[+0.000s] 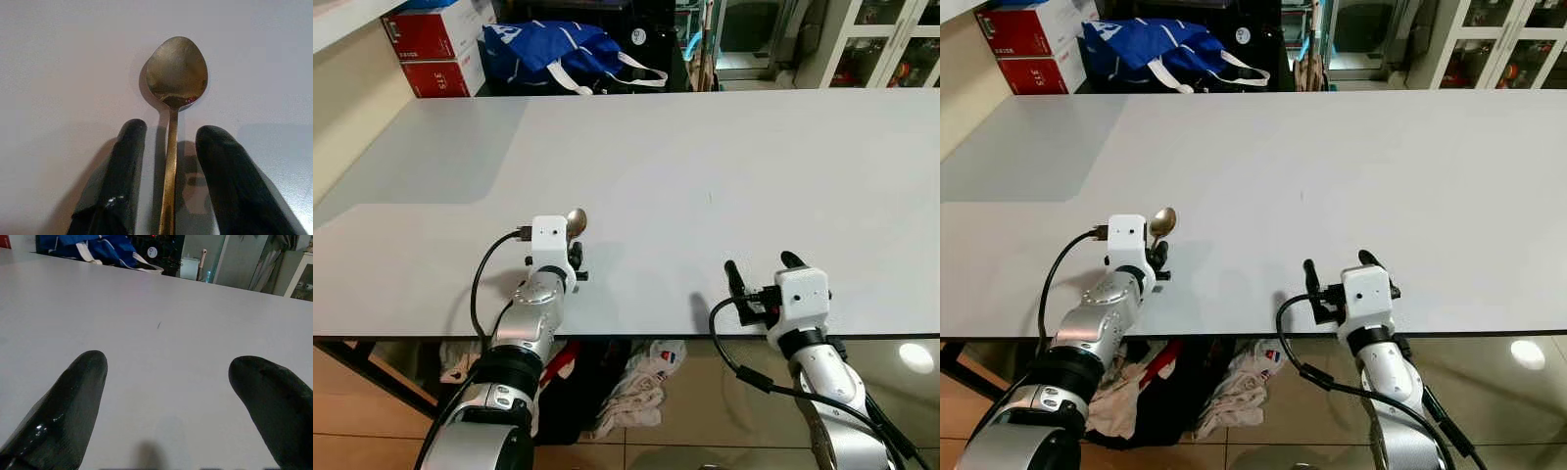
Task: Setting the table
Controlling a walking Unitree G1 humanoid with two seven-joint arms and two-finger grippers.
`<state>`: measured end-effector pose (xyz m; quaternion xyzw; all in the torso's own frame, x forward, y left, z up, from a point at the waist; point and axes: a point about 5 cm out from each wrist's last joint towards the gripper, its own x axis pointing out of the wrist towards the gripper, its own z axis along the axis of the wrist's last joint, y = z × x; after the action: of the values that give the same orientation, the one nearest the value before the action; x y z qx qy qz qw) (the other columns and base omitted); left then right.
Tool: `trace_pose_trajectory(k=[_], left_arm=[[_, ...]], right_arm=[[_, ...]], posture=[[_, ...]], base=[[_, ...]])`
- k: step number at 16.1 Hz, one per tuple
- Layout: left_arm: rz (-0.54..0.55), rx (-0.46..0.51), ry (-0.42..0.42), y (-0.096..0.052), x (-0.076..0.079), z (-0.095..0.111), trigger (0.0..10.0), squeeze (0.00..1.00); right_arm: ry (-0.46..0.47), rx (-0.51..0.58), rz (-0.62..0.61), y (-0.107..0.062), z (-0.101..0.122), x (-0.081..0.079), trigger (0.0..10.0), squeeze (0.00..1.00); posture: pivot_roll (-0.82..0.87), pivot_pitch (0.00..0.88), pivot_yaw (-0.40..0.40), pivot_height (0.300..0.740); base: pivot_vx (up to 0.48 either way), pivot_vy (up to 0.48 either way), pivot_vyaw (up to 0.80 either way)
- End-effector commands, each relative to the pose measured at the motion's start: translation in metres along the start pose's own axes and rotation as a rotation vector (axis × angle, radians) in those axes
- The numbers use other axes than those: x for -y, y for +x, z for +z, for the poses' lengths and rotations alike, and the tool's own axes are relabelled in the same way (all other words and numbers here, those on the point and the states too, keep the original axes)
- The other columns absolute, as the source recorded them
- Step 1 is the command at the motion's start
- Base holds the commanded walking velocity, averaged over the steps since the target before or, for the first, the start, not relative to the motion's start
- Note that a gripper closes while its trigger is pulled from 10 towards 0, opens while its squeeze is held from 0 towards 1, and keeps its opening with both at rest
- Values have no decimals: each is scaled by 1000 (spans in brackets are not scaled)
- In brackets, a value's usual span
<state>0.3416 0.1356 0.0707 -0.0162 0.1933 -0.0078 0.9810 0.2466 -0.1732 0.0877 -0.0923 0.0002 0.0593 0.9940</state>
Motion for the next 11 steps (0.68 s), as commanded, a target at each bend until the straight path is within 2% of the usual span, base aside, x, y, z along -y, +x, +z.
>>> trace_pose_trajectory(k=[1, 8, 9, 10, 11], left_arm=[[12, 14, 10, 1, -1, 5, 10000, 1000], [11, 47, 36, -1, 0, 15, 10000, 1000], [7, 47, 44, -2, 0, 15, 10000, 831], [7, 47, 51, -2, 0, 16, 10000, 831], [7, 62, 62, -6, 2, 21, 10000, 0]], right_arm=[[2, 11, 6, -1, 4, -1, 10000, 0], [9, 8, 10, 1, 5, -4, 10000, 0], [10, 8, 12, 2, 5, -6, 10000, 0], [11, 8, 12, 3, 5, -6, 10000, 0], [12, 8, 14, 3, 5, -7, 10000, 0]], posture=[[-186, 0, 63, 735], [-175, 0, 68, 735], [-173, 0, 69, 735], [-173, 0, 69, 735], [-172, 0, 73, 735]], base=[[0, 0, 0], [0, 0, 0], [0, 0, 0], [0, 0, 0], [0, 0, 0]])
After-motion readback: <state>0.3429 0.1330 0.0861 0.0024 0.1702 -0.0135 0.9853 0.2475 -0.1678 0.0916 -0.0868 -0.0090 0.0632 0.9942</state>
